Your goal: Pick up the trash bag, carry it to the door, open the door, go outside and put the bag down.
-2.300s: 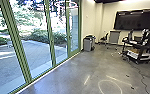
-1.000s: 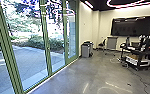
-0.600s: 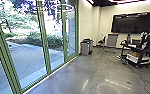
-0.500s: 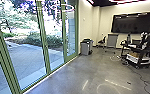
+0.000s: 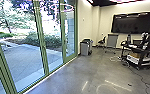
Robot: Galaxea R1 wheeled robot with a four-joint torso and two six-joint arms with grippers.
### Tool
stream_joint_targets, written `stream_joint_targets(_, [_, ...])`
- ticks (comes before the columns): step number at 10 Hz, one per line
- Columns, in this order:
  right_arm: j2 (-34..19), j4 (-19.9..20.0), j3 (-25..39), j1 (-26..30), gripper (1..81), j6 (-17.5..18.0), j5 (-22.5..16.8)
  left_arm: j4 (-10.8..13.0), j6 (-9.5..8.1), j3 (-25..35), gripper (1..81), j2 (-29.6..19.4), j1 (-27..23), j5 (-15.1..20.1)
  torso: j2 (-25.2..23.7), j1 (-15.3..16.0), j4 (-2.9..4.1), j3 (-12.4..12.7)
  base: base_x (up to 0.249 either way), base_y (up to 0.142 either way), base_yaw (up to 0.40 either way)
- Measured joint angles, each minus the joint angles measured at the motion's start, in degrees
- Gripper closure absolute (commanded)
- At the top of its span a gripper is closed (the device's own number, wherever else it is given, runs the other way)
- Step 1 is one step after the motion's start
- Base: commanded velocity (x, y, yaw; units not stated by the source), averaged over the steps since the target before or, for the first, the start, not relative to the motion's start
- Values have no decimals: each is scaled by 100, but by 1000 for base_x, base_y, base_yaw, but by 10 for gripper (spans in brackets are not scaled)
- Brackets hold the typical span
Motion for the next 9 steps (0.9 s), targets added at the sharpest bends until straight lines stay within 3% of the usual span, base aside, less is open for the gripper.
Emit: stream_joint_targets(9, [-2, -2, -6, -15, 10, 2, 2, 0, -2, 0, 811, 0, -1, 0, 0, 0, 0, 0, 135, -8, 0])
